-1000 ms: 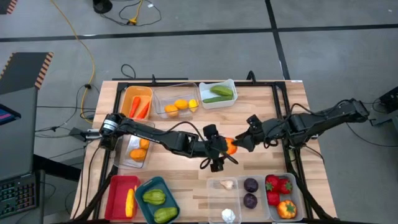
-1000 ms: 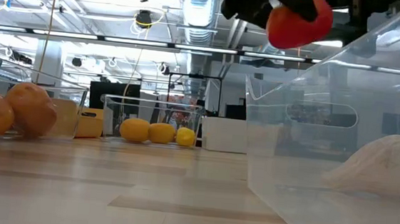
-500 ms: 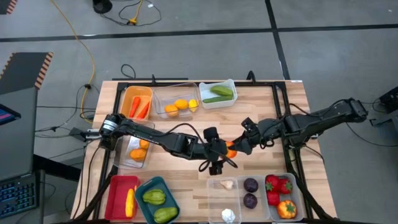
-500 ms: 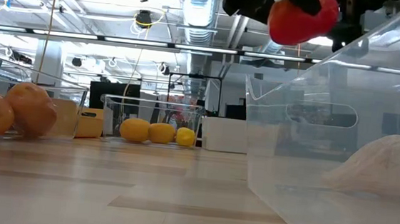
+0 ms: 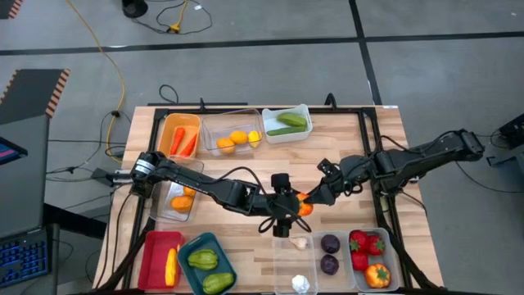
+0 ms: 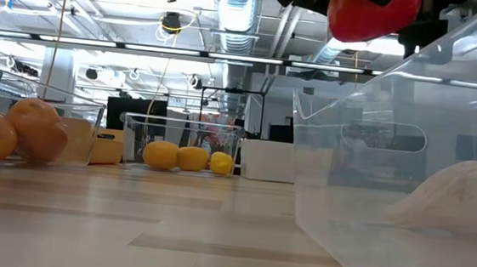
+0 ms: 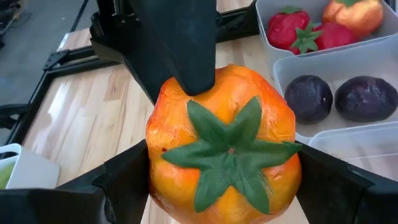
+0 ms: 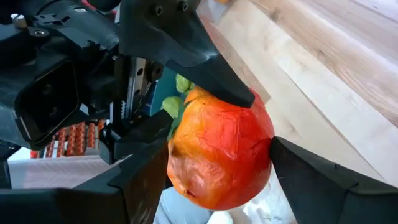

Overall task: Sort produce into baskets
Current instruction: Put the orange tomato into the gray bin

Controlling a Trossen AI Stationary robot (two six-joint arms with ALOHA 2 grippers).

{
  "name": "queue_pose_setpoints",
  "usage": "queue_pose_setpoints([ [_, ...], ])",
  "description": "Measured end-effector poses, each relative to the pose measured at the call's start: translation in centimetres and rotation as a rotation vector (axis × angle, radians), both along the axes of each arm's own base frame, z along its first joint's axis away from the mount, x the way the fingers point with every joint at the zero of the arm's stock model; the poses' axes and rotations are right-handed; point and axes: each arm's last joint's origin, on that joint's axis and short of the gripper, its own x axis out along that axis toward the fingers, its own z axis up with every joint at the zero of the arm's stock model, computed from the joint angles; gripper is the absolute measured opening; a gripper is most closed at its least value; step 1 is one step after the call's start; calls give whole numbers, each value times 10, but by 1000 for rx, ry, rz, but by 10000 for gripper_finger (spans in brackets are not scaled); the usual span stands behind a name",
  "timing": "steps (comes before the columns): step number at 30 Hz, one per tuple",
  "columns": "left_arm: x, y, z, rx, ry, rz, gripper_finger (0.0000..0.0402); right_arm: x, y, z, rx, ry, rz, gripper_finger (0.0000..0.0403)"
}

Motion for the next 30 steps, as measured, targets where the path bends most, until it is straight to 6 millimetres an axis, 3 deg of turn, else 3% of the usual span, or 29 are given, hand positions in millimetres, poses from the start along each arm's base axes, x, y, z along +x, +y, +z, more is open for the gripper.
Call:
queue_pose_setpoints([
  [23,0,-1,1,29,-13,19,314,0,-4,-2,-26,13,-39,313],
  [30,0,-1,1,28,-16,19,314,0,-4,-2,-93,-11,-10,338],
])
